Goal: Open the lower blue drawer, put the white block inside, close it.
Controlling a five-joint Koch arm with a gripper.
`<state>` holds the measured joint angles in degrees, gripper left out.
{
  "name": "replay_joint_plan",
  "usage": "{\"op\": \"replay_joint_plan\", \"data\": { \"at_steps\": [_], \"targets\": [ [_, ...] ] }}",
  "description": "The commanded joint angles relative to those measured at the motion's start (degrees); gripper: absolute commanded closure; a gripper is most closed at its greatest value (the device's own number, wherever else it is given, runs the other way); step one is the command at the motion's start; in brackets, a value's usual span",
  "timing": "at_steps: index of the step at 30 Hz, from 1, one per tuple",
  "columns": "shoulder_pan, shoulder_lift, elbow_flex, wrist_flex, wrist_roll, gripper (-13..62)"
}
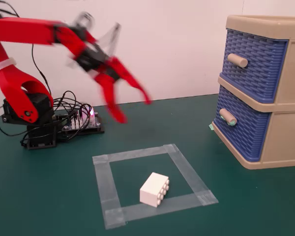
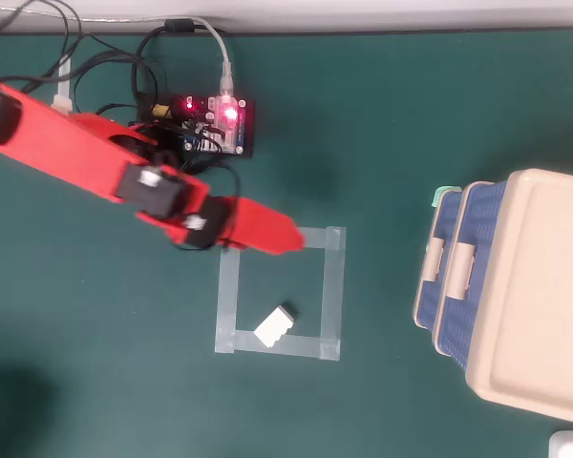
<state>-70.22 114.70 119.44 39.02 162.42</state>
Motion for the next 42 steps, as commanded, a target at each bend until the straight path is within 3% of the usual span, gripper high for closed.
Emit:
{"op": "replay_joint_plan", "data": {
  "at_steps": [1, 8, 12, 20, 25, 34, 38, 42],
  "targets": [
    [-1.49, -3.96, -0.44, -16.35, 3.78, 15.7],
    [-7.56, -32.78, 3.87, -68.91, 3.6, 16.3],
    [-10.37, -43.24, -1.14, -84.55, 3.87, 16.7],
    [-11.16, -58.1, -25.49, -82.27, 4.39, 17.5],
    [-11.07, -60.03, -32.34, -76.2, 4.48, 22.0],
    [-10.72, -64.25, -41.22, -68.99, 4.57, 50.2],
    [-10.46, -64.25, -43.15, -64.51, 7.65, 57.1],
    [-9.14, -63.46, -42.19, -62.23, 12.92, 57.1]
  ]
}}
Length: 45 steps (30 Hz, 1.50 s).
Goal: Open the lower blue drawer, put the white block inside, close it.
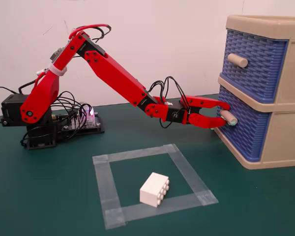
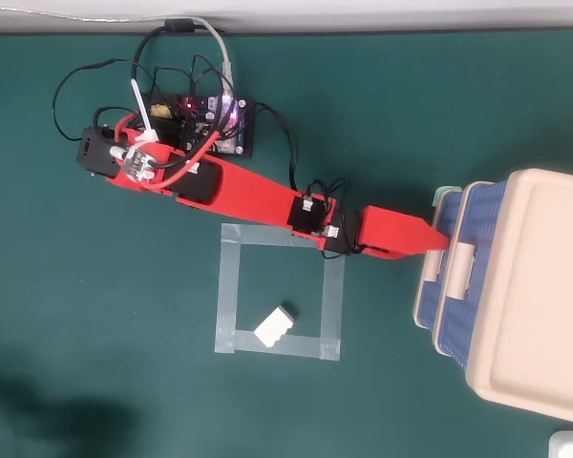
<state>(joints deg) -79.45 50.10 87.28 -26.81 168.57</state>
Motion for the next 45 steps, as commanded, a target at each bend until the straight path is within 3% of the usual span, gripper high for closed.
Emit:
{"op": "replay_joint_plan", "data": {
  "at_steps": [1, 5, 12, 15, 16, 17, 20, 24, 28, 31, 37, 45],
  "targets": [
    [0.62, 1.93, -8.7, 4.04, 7.56, 57.1],
    [2.72, 9.23, 2.81, 4.31, 8.79, 57.1],
    [5.01, 33.31, 34.19, 4.22, 12.83, 57.2],
    [5.8, 39.37, 40.25, 4.31, 13.27, 56.9],
    [5.8, 39.2, 40.34, 4.31, 13.01, 54.7],
    [5.71, 38.41, 40.17, 4.31, 12.57, 47.6],
    [5.89, 37.53, 40.52, 4.13, 11.78, 16.2],
    [7.65, 50.27, 45.7, 9.32, 11.51, 14.9],
    [12.22, 68.55, 48.87, 33.13, 11.43, 15.1],
    [19.6, 76.82, 41.31, 55.72, 9.14, 15.1],
    [34.1, 63.19, 19.34, 83.58, -3.25, 15.0],
    [34.89, 38.23, -0.26, 84.64, -4.22, 15.0]
  ]
}}
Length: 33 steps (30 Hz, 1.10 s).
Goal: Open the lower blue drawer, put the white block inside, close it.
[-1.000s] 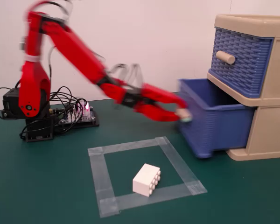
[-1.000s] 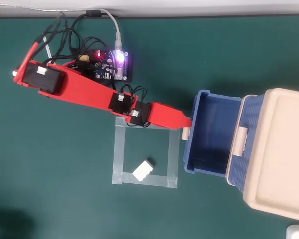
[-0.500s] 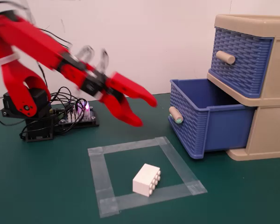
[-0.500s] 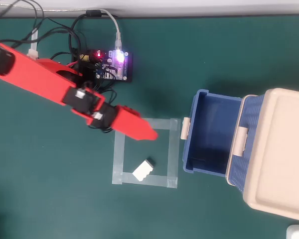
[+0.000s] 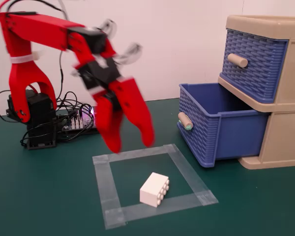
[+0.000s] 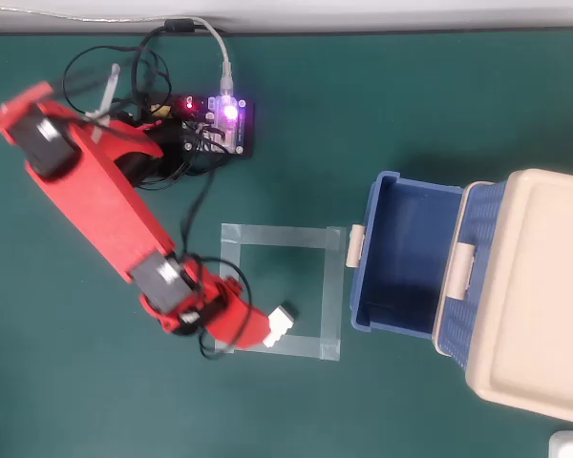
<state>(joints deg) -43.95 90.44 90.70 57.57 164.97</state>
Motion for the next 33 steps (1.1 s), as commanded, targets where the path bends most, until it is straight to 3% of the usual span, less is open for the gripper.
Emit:
{"op": "replay_joint_plan", "data": {
  "at_steps": [1, 6, 20, 22, 27, 33],
  "targets": [
    [-0.62, -4.75, -5.89, 0.44, -0.44, 15.1],
    [-0.53, -13.62, -12.57, 0.88, -0.26, 15.1],
    [-0.18, -22.32, -13.01, 0.97, -0.26, 17.3],
    [-0.09, -22.76, -13.01, 1.32, -0.35, 22.9],
    [0.79, -22.24, -13.54, 10.11, -0.18, 58.0],
    [0.88, -19.86, -20.83, 18.98, 0.26, 57.4]
  ]
}}
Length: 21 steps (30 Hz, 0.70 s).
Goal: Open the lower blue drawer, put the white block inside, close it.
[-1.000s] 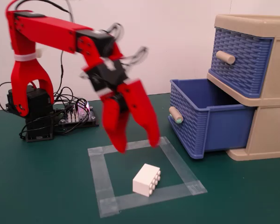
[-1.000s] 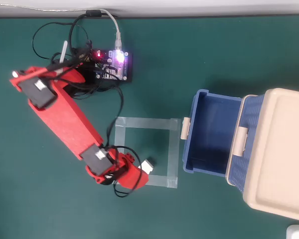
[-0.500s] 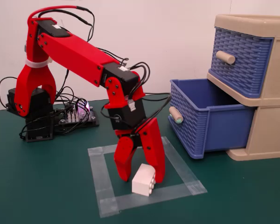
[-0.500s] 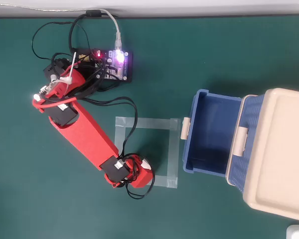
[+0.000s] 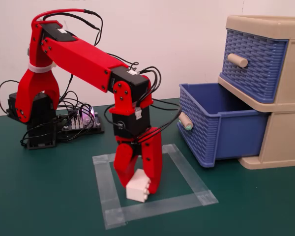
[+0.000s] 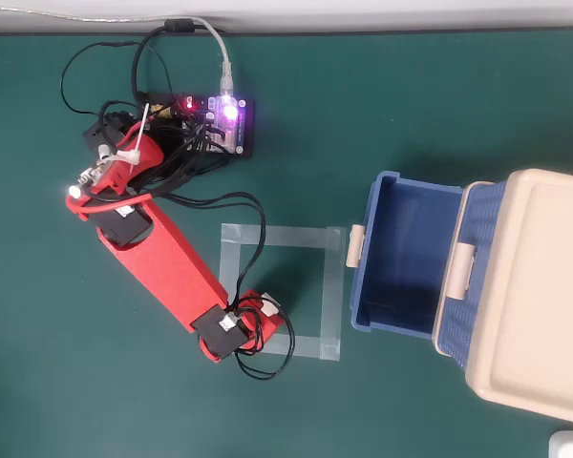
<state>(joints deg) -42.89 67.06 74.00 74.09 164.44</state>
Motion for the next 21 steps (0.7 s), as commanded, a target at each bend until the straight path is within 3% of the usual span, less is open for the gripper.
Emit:
{"op": "replay_joint_plan", "data": {
  "at_steps": [1, 6, 9, 17, 21],
  "targets": [
    [-0.18, 5.01, -6.42, 4.13, 0.79, 57.4],
    [-2.2, 11.16, -24.17, 11.43, 5.36, 57.4],
    [-10.9, 10.99, -34.28, 11.6, 11.78, 57.4],
    [-29.09, -0.62, -51.94, 10.9, 19.6, 57.0],
    [-31.2, -4.48, -55.28, 11.07, 20.57, 56.9]
  ]
}}
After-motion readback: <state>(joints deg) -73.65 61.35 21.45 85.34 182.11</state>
